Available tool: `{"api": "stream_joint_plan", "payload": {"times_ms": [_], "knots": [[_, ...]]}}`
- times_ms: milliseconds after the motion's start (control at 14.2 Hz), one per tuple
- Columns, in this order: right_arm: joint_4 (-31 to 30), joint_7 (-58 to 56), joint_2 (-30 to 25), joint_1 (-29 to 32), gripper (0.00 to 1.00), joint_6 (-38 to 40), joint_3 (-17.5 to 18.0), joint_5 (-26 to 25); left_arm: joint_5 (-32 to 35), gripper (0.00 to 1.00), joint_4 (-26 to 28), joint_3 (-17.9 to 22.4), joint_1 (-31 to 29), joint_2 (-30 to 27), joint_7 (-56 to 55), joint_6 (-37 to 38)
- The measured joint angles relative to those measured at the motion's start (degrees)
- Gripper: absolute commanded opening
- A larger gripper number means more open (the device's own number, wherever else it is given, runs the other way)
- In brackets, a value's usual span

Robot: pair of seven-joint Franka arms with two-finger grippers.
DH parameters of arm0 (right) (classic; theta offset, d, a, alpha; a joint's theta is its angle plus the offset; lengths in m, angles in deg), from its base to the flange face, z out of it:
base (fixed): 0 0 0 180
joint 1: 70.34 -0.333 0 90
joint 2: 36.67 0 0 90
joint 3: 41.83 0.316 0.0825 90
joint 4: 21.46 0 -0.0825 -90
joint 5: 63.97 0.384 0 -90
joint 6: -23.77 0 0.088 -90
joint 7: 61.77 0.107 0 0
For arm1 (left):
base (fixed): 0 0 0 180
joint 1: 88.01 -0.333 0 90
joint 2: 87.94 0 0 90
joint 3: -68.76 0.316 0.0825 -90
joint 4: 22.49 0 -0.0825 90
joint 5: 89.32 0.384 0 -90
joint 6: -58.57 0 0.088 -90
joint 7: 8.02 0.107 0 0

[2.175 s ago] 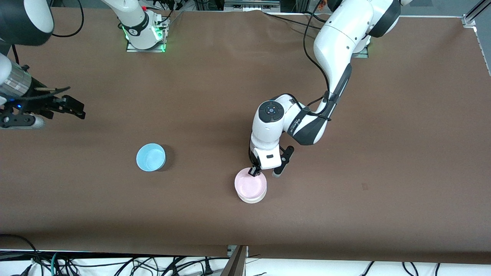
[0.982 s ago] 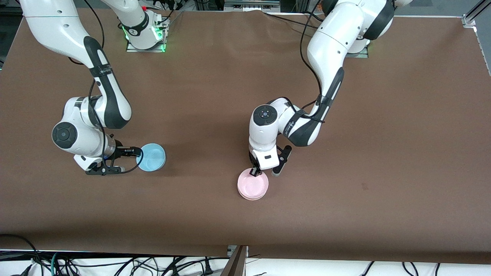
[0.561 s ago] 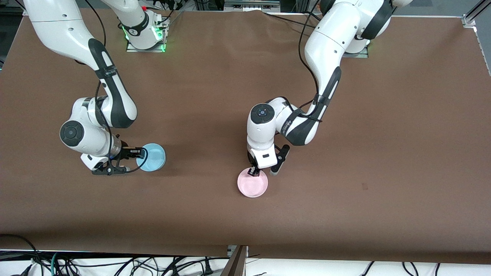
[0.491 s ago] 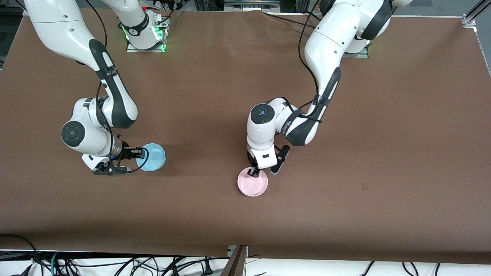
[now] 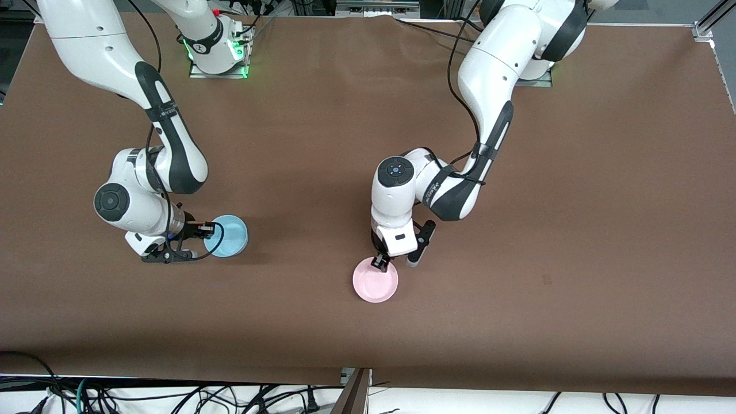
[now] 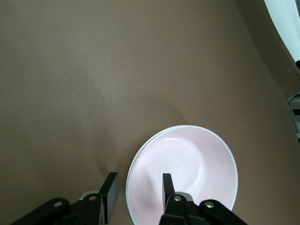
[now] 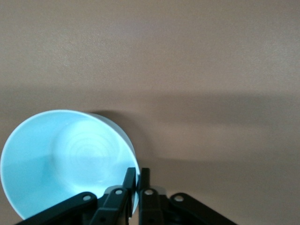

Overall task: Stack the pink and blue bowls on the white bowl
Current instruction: 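Carry the blue bowl to the stack while the left gripper withdraws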

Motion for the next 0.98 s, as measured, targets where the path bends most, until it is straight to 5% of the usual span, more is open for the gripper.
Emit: {"api": "stream_joint_plan", "payload": {"times_ms": [140,421,702,982], "knots": [[0.8,0.0,-0.3,0.0,0.0,0.6,0.0,2.0,-0.9,0.46,-2.8,-0.1,-0.5,-0.4,1.4,6.3],[8.5,4.7,-0.3,-0.2,0.0,8.8,0.1,7.2,-12.7,0.46,-8.7,0.0,-3.2,-7.5,16.5,27.0],[19.2,22.4,2.5,-4.5,0.0,13.5,0.7,12.4,-14.8,0.46,-10.0,-0.1,-8.8,-20.0,29.1,44.2],[33.9,46.7,12.4,-14.3,0.0,10.0,1.0,13.7,-14.8,0.47,-9.8,0.2,-13.8,-32.9,45.9,61.2]]}}
